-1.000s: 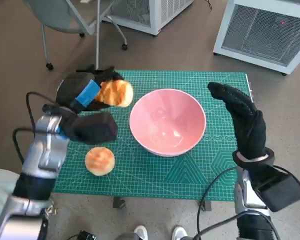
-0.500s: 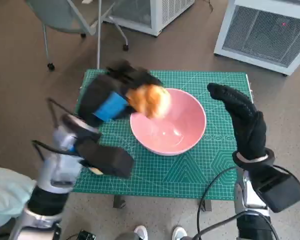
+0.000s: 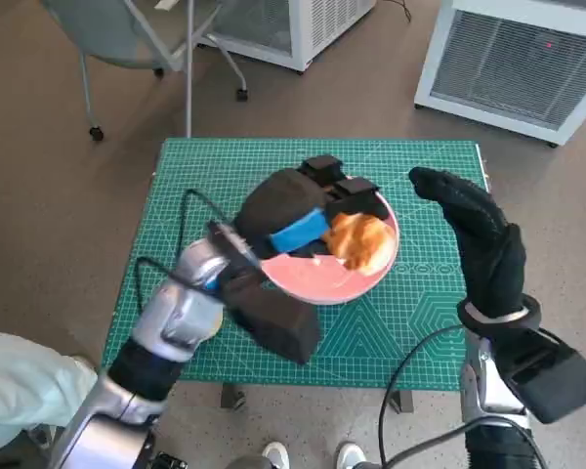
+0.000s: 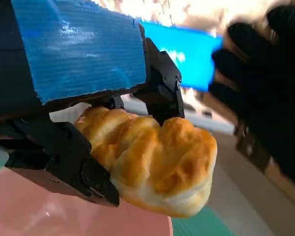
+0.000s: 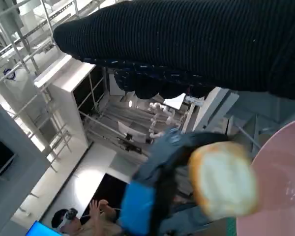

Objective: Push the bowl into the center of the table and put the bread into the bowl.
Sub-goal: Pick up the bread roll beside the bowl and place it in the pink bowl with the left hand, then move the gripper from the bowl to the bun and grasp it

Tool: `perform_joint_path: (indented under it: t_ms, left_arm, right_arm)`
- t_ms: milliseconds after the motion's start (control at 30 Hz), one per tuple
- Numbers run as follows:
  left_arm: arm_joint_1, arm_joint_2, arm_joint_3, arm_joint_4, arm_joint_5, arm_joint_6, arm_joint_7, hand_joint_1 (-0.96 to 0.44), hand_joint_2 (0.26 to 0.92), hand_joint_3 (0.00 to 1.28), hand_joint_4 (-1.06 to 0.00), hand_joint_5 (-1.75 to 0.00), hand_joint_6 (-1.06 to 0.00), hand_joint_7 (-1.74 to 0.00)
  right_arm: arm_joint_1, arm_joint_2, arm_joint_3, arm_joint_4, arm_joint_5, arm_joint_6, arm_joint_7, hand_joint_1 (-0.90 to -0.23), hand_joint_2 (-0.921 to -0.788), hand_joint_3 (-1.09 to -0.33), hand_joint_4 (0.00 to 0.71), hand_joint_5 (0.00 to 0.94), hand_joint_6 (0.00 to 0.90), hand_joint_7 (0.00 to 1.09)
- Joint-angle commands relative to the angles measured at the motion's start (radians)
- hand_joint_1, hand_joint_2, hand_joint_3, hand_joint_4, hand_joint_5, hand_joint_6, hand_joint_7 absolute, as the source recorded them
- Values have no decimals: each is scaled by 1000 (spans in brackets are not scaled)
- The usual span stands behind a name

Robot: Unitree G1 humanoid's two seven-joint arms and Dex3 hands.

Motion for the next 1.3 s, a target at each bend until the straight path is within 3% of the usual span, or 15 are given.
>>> perform_joint_path:
  t_ms: [33, 100, 133, 200, 267, 367, 567, 900, 1300]
  left_arm:
    - [-42, -23, -12, 94, -16, 9, -45, 1, 920, 64, -712, -1125, -610, -1193]
    - [-46, -31, -11, 119, -28, 25, -76, 1, 921, 148, -595, -1228, -534, -1288]
    - [-47, -34, -10, 127, -33, 32, -89, 19, 889, 150, -513, -962, -469, -1047]
    - [-50, -38, -9, 143, -40, 47, -117, 36, 873, 92, -483, -460, -463, -575]
    - [-48, -35, -12, 144, -36, 65, -142, 21, 857, 51, -426, -238, -443, -333]
    - [-42, -25, -16, 123, -21, 96, -164, -30, 830, 18, -340, -78, -406, -145]
    - [-18, -8, -18, 37, 21, 172, -184, -151, 791, 2, -201, -6, -343, -26]
    - [65, 68, 33, -211, 14, 258, -250, -226, 768, 0, -142, 0, -312, -1]
    - [185, 236, 241, -512, -176, 287, -413, -249, 760, 0, -139, -1, -315, -3]
  right_arm:
    - [31, -6, -5, -15, -10, 23, -6, -601, -921, -751, 140, 8, -1, 405]
    - [35, -7, -6, -23, -12, 25, -8, -597, -921, -752, 141, 8, -1, 406]
    - [37, -7, -6, -26, -13, 27, -9, -595, -921, -753, 141, 8, -1, 407]
    - [40, -8, -8, -31, -15, 29, -10, -591, -921, -754, 142, 8, -1, 408]
    - [43, -9, -9, -37, -18, 31, -12, -591, -921, -754, 141, 8, -1, 408]
    - [46, -9, -12, -41, -21, 33, -13, -594, -921, -754, 141, 8, -1, 409]
    - [46, -6, -14, -37, -29, 33, -17, -601, -921, -754, 141, 7, -1, 410]
    - [43, 2, -8, -34, -45, 33, -25, -602, -921, -755, 142, 7, -1, 411]
    - [35, 12, 5, -20, -33, 32, -16, -612, -921, -755, 142, 6, -1, 410]
